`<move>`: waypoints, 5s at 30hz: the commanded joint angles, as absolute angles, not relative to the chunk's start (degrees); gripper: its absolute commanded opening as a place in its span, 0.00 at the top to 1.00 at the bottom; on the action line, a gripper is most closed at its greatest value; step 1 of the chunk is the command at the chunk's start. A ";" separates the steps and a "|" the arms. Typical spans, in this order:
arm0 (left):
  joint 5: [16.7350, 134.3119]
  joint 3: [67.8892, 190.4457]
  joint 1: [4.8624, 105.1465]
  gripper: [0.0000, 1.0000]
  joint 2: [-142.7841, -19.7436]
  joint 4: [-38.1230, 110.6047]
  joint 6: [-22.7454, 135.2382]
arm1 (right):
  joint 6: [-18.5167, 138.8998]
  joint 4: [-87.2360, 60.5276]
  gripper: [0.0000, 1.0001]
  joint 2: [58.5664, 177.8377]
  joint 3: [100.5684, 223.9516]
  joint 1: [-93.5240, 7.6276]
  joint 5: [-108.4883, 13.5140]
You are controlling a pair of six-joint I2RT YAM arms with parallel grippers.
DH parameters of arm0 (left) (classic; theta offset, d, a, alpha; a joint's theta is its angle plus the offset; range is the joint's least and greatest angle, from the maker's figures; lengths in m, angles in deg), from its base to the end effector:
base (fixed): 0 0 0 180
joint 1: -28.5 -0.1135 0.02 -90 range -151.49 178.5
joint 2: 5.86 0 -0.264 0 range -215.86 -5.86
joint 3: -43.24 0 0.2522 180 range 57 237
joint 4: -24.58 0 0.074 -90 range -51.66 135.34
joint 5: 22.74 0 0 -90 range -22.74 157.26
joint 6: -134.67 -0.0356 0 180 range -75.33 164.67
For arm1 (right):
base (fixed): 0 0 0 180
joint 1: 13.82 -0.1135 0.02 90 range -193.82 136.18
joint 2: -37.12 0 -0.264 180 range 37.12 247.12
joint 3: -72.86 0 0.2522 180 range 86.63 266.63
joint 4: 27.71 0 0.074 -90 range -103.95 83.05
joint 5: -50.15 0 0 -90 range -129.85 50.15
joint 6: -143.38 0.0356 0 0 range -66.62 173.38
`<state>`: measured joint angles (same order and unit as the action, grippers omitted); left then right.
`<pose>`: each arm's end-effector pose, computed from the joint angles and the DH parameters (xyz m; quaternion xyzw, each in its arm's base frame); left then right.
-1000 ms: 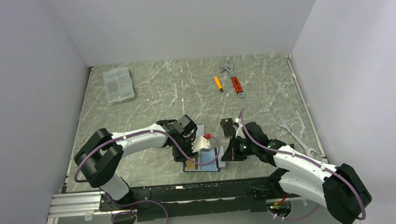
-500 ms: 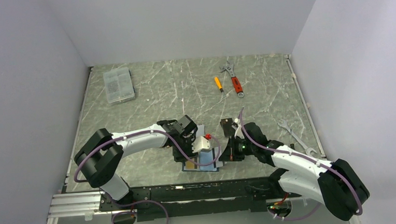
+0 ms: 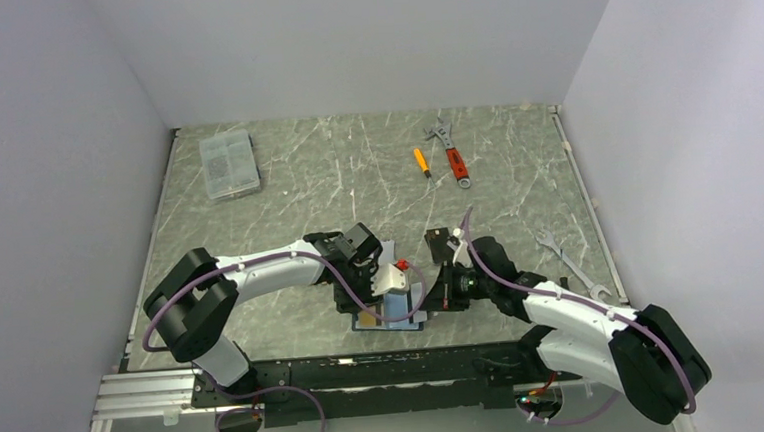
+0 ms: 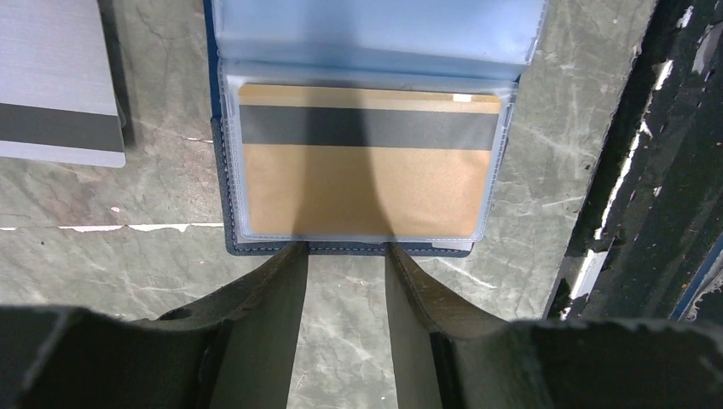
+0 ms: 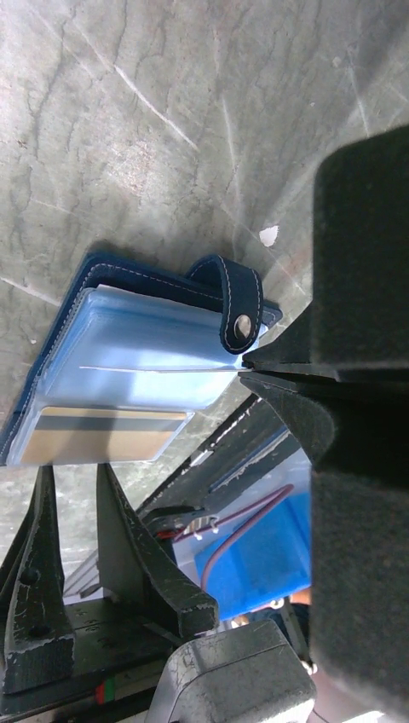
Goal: Put the credit cards into the card holder
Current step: Insert the credit card into the card holder.
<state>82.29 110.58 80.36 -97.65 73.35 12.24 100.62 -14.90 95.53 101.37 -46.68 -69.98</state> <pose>0.1713 -0.2331 0.1692 0.6723 0.7144 -0.1519 0.1207 0.1393 0.1112 0.1416 0.0073 0.8907 0.4315 0.1433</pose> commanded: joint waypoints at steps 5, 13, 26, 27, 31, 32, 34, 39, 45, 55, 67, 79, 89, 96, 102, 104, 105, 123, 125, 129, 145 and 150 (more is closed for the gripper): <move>82.12 111.14 81.12 0.56 -96.83 73.61 10.81 | 99.69 -14.29 1.00 93.76 102.48 -45.59 -69.38; 82.07 111.16 81.29 0.57 -97.11 73.86 10.59 | 98.24 -4.34 1.00 87.79 100.92 -42.51 -68.55; 81.97 112.02 81.42 0.58 -97.41 74.38 10.65 | 97.54 -6.08 1.00 92.91 99.48 -42.30 -73.94; 81.90 112.00 81.46 0.58 -97.49 74.39 10.65 | 97.54 -6.48 1.00 93.21 99.48 -42.28 -74.05; 81.85 111.88 81.56 0.58 -97.36 74.39 10.64 | 97.11 -7.03 1.00 94.19 99.54 -42.25 -74.39; 81.93 111.88 81.54 0.58 -97.42 74.38 10.61 | 97.02 -6.93 1.00 94.21 99.57 -42.25 -74.27; 81.86 111.93 81.51 0.58 -97.50 74.38 10.65 | 96.82 -6.91 1.00 94.18 99.63 -42.18 -74.31; 81.85 111.78 81.55 0.58 -97.41 74.38 10.63 | 96.53 -6.18 1.00 92.61 100.15 -42.19 -74.18; 81.84 111.91 81.50 0.59 -97.62 74.52 10.56 | 95.28 -3.01 1.00 90.00 101.57 -42.21 -73.73; 81.66 112.26 81.51 0.60 -97.77 74.78 10.56 | 93.40 -3.16 1.00 92.08 102.56 -42.23 -75.00; 81.64 113.05 81.53 0.60 -98.43 75.33 10.62 | 89.43 0.36 1.00 93.31 106.28 -42.90 -73.99; 81.70 113.25 81.50 0.61 -98.58 75.70 10.52 | 88.96 0.63 1.00 94.09 107.45 -44.23 -73.53; 82.73 115.59 81.21 0.62 -97.21 78.22 9.78 | 90.46 -1.91 1.00 91.50 109.75 -46.70 -76.67; 93.14 118.60 76.61 0.63 -94.73 82.28 9.31 | 92.22 -5.09 1.00 94.88 111.17 -50.66 -75.21; 100.59 122.15 74.45 0.63 -95.13 83.05 9.43 | 92.73 -5.68 1.00 95.95 111.45 -50.87 -74.46; 103.02 123.54 74.48 0.63 -95.82 82.30 10.40 | 92.83 -5.87 1.00 96.15 111.69 -51.00 -74.48; 103.92 124.60 74.51 0.63 -96.63 81.85 11.37 | 92.90 -5.97 1.00 96.30 111.87 -51.01 -74.48; 96.91 129.08 80.18 0.64 -106.16 72.78 17.64 | 89.42 7.20 1.00 92.42 113.70 -48.31 -66.55; 95.74 127.56 80.03 0.64 -106.08 72.84 16.57 | 88.59 10.88 1.00 89.99 113.91 -46.86 -64.28; 94.92 123.50 80.02 0.66 -105.24 71.99 14.60 | 89.73 10.62 1.00 87.22 111.76 -46.13 -63.95; 88.30 110.66 78.63 0.70 -98.74 70.69 8.48 | 88.23 3.24 1.00 96.58 108.81 -46.10 -69.32; 88.44 111.64 78.38 0.70 -98.58 70.78 8.83 | 88.38 4.56 1.00 93.09 110.80 -46.16 -69.11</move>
<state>89.68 111.52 78.72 -99.74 71.21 9.77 89.01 5.93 96.12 109.02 -46.20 -68.01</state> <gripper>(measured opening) 0.298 0.009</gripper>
